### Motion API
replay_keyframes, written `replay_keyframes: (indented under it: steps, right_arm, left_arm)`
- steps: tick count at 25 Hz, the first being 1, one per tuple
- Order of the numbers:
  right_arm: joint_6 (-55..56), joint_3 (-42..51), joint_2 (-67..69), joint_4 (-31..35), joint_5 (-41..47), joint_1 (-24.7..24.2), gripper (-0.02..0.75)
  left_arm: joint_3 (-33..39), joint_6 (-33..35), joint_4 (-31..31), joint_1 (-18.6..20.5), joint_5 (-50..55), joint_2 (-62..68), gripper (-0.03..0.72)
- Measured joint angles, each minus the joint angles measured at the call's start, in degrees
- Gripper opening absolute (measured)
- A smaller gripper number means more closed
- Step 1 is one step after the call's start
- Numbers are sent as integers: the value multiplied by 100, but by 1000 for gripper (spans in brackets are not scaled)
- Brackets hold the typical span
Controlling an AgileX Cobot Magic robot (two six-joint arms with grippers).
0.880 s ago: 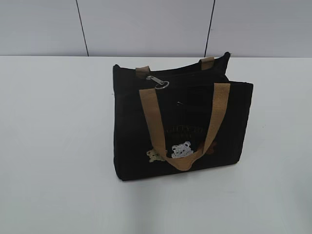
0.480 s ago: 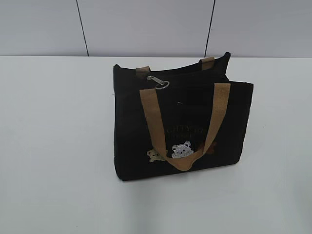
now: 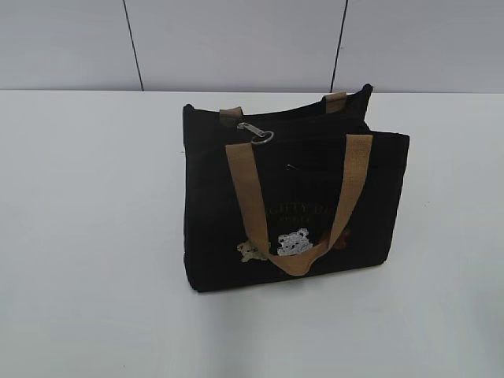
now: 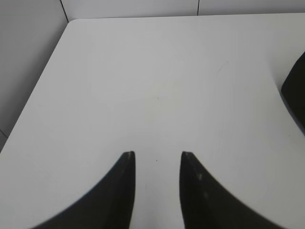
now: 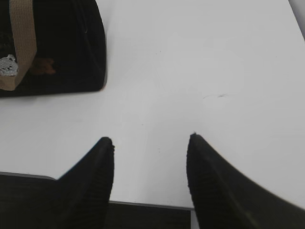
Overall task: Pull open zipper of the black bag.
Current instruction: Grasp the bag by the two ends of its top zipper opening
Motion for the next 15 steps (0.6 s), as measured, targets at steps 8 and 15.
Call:
replay_keyframes:
  steps: [8, 15]
  right_arm:
    - [0, 0, 0, 0, 0, 0, 377]
    - [0, 0, 0, 0, 0, 0, 377]
  left_arm:
    - [0, 0, 0, 4, 0, 0, 302]
    - [0, 0, 0, 4, 0, 0, 485]
